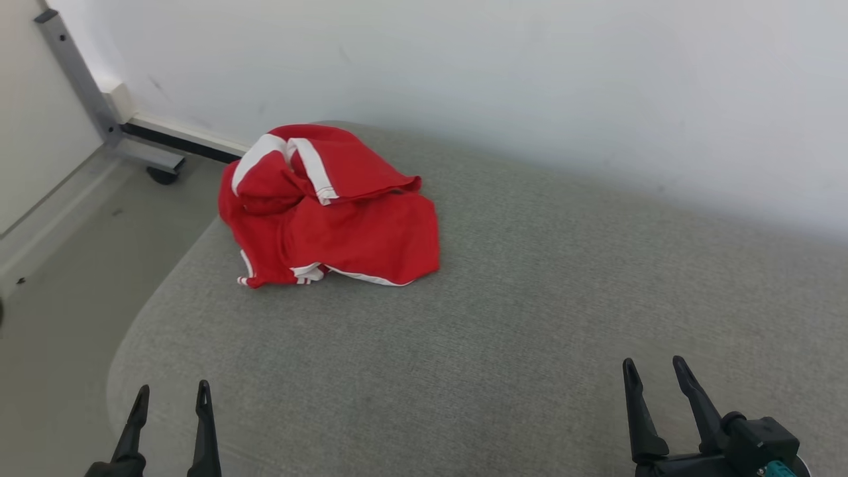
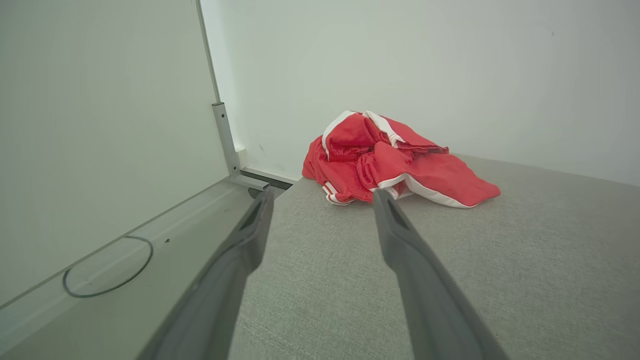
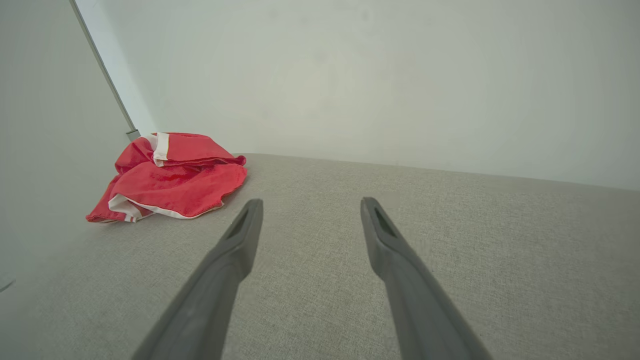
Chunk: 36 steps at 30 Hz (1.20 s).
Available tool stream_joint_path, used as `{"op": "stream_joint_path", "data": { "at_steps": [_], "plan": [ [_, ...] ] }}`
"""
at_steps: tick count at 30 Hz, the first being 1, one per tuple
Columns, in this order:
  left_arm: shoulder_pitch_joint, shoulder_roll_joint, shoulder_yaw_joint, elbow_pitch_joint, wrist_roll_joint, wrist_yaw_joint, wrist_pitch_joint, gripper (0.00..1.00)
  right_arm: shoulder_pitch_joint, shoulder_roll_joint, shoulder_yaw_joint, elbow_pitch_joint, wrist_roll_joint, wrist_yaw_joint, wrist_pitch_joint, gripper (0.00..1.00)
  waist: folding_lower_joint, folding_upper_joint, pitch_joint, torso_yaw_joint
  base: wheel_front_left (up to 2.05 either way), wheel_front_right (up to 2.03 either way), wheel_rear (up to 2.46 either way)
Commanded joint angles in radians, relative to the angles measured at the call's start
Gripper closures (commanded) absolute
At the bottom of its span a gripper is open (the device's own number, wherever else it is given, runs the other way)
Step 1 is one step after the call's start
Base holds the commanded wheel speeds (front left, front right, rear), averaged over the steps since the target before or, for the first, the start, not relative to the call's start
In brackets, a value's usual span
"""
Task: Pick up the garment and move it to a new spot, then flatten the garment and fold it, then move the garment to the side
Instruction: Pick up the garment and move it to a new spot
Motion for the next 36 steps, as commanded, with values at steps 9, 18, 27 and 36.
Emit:
{"op": "stream_joint_path", "data": {
  "at_steps": [9,18,27,36],
  "plan": [
    [0.018,0.011,0.008,-0.007,-0.012,0.017,-0.008,0.00,-0.005,-0.003,0.008,0.002,-0.002,-0.002,0.002,0.00,0.0000,0.0000,0.008,0.051,0.00,0.00,0.00],
    [-0.039,0.022,0.037,-0.012,-0.041,0.030,-0.022,0.00,-0.028,-0.003,0.004,-0.004,-0.021,-0.002,0.008,0.00,0.0000,0.0000,0.032,-0.005,0.00,0.00,0.00],
    [-0.240,0.114,0.108,-0.009,-0.101,0.000,0.002,0.00,-0.082,-0.003,-0.013,-0.030,-0.049,-0.002,0.014,0.00,0.0000,0.0000,0.123,-0.159,0.00,0.00,0.00],
    [-0.464,0.209,0.171,0.004,-0.174,-0.014,0.076,0.00,-0.155,-0.003,-0.067,-0.097,-0.086,-0.002,0.023,0.00,0.0000,0.0000,0.271,-0.302,0.00,0.00,0.00]
  ]
}}
